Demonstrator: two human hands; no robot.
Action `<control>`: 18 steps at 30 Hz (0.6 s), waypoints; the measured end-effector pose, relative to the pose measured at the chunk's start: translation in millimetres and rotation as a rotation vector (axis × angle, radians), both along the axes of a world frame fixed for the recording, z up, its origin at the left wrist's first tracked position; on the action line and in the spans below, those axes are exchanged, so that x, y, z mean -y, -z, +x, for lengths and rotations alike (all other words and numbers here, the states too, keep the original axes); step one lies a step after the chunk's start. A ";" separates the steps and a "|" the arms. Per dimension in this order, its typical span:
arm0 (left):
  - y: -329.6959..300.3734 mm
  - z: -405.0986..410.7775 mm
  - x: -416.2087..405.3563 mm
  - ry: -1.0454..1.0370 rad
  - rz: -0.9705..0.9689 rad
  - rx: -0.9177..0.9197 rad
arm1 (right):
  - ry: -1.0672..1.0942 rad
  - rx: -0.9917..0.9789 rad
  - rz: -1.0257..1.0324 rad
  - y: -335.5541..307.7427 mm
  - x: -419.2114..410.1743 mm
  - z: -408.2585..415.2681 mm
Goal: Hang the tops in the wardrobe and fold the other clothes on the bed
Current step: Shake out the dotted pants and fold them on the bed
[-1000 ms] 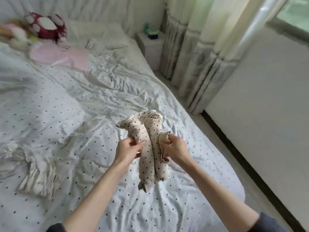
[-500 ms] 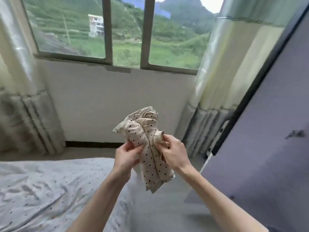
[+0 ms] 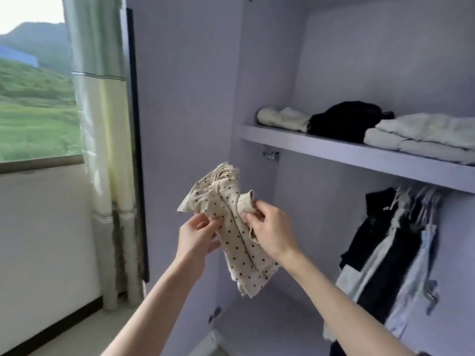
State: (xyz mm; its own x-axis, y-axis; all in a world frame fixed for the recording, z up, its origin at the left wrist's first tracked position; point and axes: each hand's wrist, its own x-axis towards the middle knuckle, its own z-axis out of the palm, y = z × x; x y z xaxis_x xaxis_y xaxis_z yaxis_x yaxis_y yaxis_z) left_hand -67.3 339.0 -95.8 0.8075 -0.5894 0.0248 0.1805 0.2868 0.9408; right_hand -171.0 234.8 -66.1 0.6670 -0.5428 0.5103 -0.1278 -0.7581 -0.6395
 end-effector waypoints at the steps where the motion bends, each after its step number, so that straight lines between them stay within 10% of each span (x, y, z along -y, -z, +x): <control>1: -13.1 -3.4 26.4 0.058 -0.023 0.020 | 0.055 0.031 -0.042 -12.0 20.5 -9.8; 18: -168.0 74.8 293.7 0.449 -0.350 0.031 | 0.548 -0.075 -0.629 -184.5 221.4 57.1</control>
